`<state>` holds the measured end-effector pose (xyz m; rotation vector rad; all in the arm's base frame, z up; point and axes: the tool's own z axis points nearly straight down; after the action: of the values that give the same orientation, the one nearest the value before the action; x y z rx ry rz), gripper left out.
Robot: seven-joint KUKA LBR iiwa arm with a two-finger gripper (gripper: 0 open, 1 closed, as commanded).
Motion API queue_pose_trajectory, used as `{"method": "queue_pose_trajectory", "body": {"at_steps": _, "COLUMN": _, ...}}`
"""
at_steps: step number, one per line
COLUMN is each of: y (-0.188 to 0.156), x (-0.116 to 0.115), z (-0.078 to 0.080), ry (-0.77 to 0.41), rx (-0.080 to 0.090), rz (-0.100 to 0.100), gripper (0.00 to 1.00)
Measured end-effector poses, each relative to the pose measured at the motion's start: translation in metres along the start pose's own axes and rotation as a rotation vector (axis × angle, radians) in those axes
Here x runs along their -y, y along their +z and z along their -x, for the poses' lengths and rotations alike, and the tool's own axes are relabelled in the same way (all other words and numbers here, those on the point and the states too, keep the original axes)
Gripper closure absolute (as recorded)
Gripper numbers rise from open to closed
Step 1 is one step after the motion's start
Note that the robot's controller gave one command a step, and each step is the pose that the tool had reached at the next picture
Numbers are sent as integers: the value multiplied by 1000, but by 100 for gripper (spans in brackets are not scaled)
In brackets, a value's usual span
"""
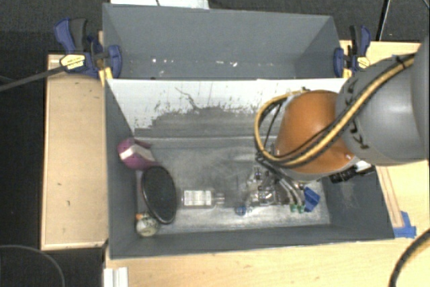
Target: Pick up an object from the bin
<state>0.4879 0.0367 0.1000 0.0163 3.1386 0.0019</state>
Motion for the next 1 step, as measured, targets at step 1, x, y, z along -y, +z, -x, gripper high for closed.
{"method": "queue_pose_trajectory", "body": {"at_steps": 1, "y": 0, "x": 0, "z": 0, "ry": 3, "rx": 0, "rz": 0, "gripper": 0}}
